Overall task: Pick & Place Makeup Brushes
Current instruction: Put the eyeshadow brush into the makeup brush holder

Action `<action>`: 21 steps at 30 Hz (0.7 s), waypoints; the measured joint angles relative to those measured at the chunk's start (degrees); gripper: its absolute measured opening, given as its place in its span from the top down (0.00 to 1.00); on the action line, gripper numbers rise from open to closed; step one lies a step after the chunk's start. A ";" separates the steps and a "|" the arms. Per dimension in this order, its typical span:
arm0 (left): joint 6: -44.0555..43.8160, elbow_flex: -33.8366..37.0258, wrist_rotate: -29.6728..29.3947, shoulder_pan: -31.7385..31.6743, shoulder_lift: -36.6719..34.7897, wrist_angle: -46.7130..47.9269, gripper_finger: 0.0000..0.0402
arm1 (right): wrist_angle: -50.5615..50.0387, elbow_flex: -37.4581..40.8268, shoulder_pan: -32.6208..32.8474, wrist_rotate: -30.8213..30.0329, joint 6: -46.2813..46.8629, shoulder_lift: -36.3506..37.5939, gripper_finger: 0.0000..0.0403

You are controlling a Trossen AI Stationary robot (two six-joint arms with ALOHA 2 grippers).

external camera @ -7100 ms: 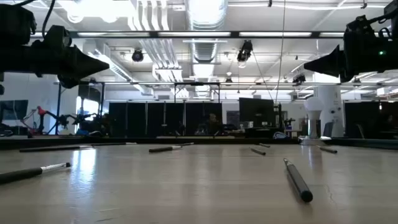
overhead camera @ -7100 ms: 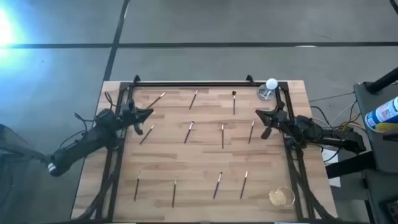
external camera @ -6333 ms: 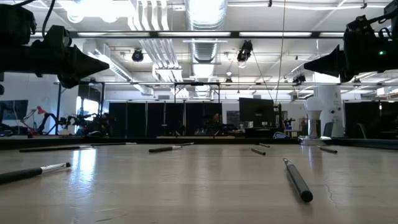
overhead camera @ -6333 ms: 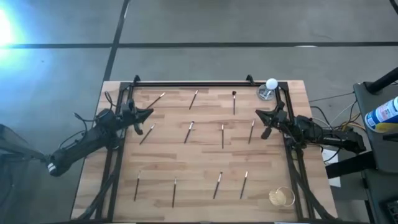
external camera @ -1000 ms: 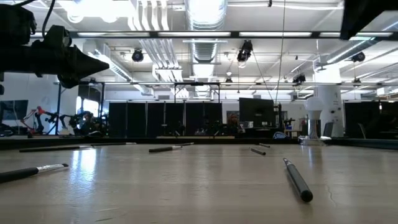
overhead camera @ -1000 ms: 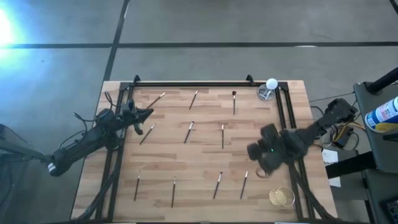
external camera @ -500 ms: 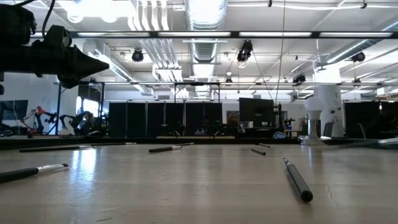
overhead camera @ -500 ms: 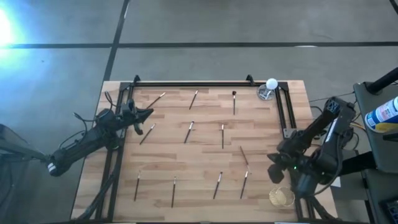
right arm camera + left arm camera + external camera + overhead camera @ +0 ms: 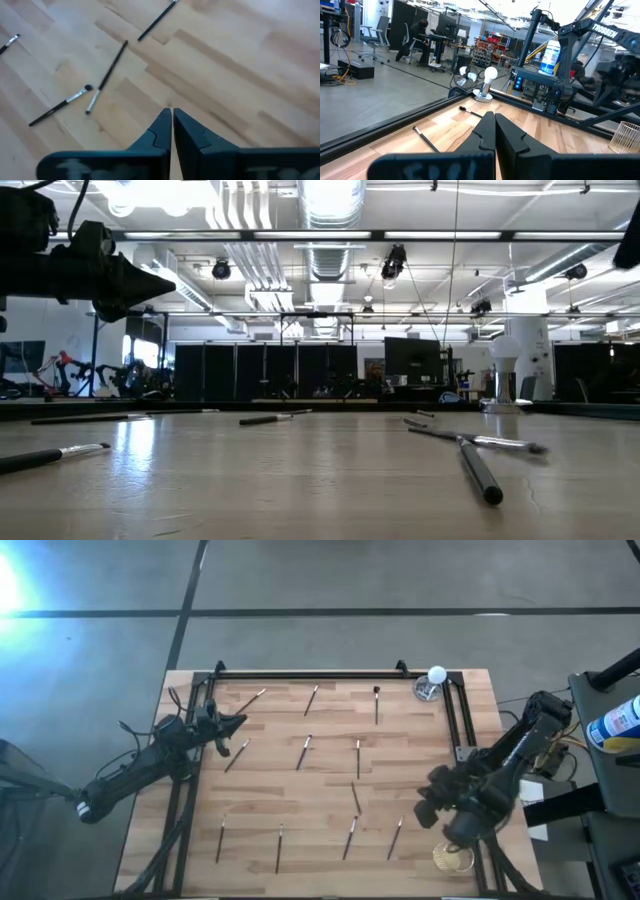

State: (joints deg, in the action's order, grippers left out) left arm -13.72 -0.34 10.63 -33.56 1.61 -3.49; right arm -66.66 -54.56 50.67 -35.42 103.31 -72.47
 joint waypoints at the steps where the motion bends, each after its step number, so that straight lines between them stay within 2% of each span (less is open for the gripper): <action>1: -0.01 0.00 -0.01 0.02 0.00 0.00 1.00 | 3.54 1.49 -1.29 1.07 -2.21 -0.07 0.93; 8: 0.00 0.00 0.00 0.00 0.00 0.04 1.00 | 25.86 7.70 -12.26 8.37 -19.51 -3.77 0.75; 15: 0.00 0.00 0.00 0.02 0.00 0.04 1.00 | 33.79 7.16 -23.16 14.58 -29.39 -10.79 0.61; 21: -0.64 0.00 0.00 0.01 0.00 0.04 1.00 | 41.71 3.61 -32.87 20.98 -39.48 -18.00 0.59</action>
State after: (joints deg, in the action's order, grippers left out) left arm -14.36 -0.34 10.63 -33.55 1.61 -3.44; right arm -24.95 -50.95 17.80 -14.43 63.84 -90.47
